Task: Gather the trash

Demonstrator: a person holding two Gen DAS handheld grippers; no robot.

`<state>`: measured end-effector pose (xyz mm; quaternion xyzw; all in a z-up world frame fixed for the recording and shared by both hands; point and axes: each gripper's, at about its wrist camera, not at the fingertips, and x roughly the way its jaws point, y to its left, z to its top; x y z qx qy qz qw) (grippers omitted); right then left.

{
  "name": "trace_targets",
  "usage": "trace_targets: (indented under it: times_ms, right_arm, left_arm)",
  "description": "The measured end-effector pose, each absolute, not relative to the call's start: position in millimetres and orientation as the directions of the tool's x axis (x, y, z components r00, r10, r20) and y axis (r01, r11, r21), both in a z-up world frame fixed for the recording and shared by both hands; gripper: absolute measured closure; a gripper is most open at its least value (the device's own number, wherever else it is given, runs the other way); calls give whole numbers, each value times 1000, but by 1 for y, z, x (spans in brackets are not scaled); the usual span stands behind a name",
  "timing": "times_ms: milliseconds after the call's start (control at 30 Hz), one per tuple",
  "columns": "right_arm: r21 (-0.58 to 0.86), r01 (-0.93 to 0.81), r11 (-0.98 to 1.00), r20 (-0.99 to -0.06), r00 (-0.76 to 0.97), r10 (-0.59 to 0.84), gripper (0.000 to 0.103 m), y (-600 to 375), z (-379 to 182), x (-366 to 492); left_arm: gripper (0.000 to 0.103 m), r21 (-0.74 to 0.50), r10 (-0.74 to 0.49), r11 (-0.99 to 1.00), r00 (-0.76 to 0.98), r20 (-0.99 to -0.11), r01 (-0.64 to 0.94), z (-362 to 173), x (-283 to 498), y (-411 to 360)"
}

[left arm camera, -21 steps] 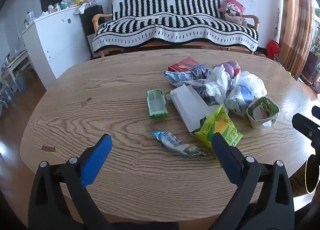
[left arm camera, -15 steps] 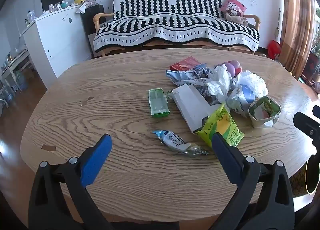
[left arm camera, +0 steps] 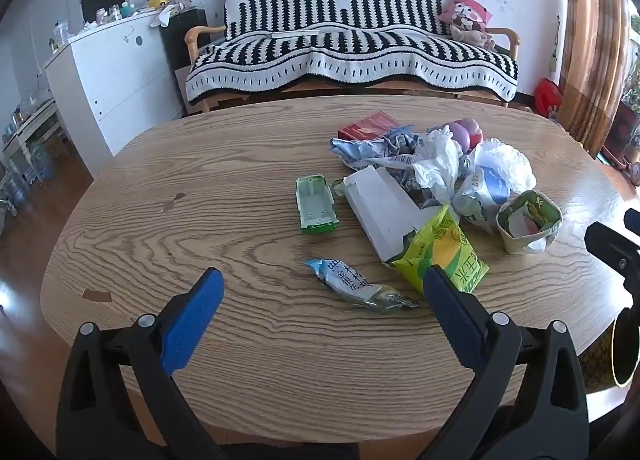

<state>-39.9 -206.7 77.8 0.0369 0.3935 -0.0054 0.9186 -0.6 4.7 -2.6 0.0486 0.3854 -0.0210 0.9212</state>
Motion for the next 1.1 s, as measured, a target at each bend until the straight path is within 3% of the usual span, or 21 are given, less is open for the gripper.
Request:
trace_targets:
  times_ms: [1100]
  right_arm:
    - [66,33,997,-721,693,24,6,-202,77,-40]
  left_arm:
    - [6,76,1,994,702,-713,75,-5,0,2]
